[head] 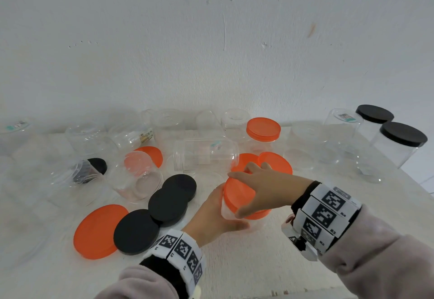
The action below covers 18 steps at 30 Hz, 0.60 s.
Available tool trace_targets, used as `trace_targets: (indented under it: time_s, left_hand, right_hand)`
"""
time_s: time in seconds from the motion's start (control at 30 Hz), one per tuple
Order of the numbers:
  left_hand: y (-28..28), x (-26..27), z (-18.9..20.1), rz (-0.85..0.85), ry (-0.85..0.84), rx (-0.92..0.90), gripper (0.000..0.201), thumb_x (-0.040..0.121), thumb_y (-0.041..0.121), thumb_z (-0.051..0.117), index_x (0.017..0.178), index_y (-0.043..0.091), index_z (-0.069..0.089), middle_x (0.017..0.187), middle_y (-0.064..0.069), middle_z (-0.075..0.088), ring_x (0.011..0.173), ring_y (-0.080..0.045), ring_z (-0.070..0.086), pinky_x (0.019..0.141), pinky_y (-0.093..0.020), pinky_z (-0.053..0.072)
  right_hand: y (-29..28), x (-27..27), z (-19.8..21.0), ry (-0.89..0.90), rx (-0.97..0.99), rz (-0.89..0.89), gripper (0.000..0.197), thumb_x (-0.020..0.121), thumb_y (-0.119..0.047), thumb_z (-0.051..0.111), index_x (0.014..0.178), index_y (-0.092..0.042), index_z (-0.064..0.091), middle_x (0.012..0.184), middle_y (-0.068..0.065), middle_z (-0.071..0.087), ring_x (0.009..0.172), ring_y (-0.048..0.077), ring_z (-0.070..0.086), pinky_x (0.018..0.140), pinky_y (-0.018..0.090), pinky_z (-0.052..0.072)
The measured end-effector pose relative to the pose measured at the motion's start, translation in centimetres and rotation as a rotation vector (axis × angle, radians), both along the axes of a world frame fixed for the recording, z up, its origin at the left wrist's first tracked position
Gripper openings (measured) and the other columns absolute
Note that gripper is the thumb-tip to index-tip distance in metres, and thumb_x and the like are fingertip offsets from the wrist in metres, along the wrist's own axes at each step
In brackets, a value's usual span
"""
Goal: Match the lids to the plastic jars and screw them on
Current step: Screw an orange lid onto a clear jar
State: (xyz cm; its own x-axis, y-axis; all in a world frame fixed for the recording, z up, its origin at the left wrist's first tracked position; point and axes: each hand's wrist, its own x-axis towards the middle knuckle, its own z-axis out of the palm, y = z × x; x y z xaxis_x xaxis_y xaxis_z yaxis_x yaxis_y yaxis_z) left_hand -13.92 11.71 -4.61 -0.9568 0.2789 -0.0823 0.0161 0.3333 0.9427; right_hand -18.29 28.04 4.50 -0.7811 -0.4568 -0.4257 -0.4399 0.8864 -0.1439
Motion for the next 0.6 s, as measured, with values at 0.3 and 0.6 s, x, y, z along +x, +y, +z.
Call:
trace_targets:
  time_s: [0.3,0.6]
  left_hand:
    - [0.2,0.0,-0.1,0.012,0.014,0.01,0.091,0.064,0.028,0.088,0.131,0.044,0.03,0.12,0.029,0.048,0.103,0.023,0.047,0.075,0.0,0.041]
    - [0.2,0.2,0.5,0.01,0.018,-0.04,0.09,0.063,0.033,0.088,0.13,0.045,0.03,0.12,0.031,0.046,0.104,0.021,0.046,0.076,-0.002,0.041]
  right_hand:
    - [-0.1,1.2,-1.0,0.154,-0.005,0.029,0.093,0.078,-0.072,0.051,0.151,-0.037,0.006,0.142,0.004,0.026,0.127,0.033,0.024,0.097,0.043,0.037]
    - [0.9,0.9,-1.9,0.178,-0.116,0.0,0.093,0.072,-0.081,0.048,0.149,-0.042,0.012,0.142,-0.003,0.027,0.126,0.027,0.025,0.099,0.042,0.04]
